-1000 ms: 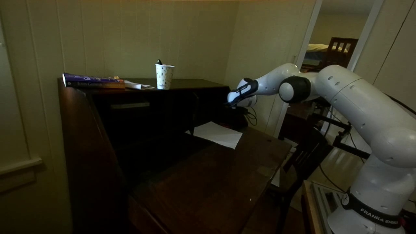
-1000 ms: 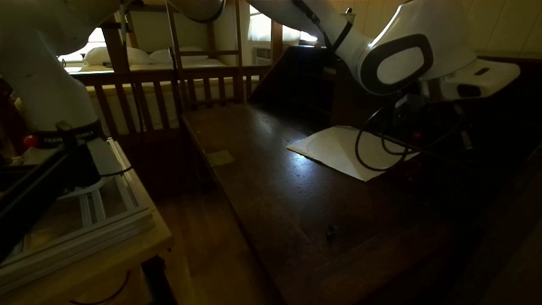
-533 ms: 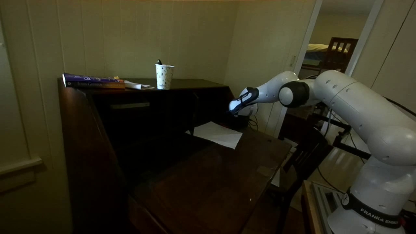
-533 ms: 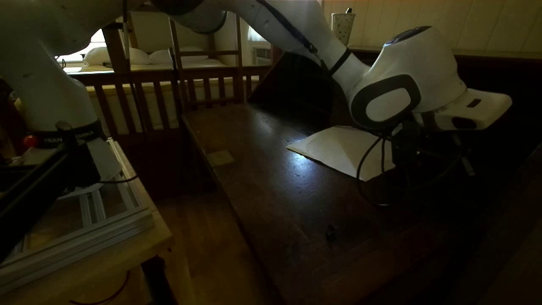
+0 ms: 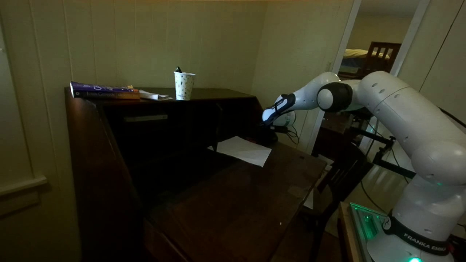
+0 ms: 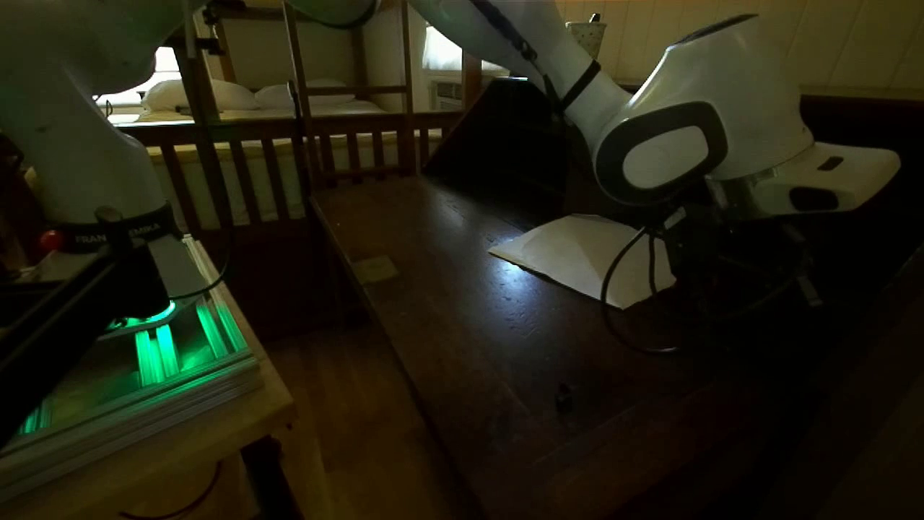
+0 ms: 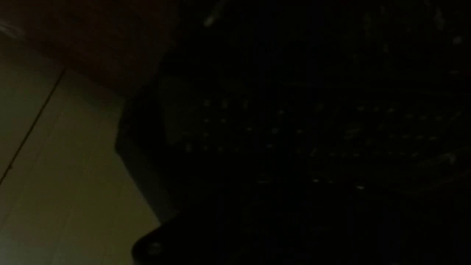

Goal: Move the remote control to the left.

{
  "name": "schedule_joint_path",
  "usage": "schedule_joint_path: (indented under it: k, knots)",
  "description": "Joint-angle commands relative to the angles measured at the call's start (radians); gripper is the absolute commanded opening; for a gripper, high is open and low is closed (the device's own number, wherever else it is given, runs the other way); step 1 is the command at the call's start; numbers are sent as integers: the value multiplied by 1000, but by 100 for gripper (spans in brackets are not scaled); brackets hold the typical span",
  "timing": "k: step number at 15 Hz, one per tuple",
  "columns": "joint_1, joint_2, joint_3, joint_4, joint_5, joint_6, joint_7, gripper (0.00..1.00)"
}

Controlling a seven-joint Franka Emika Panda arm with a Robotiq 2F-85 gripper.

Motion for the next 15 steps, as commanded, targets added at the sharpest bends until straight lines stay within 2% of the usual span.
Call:
schedule_joint_path:
  k: [1,3,9,13,14,15]
  knots:
    - [37,-160,-52,-178,-40,-152,-28,0]
    - [48,-208,-67,-217,-55,-249,-47,0]
    - [40,-298,-29,-283,-47,-475,-89,0]
    - [40,-319,-9,-317,-30,-512,-100,0]
    - [43,-318,-14,-311,-22,-502,-71,25]
    - [49,-323,-25,-311,-26,-464,-51,27]
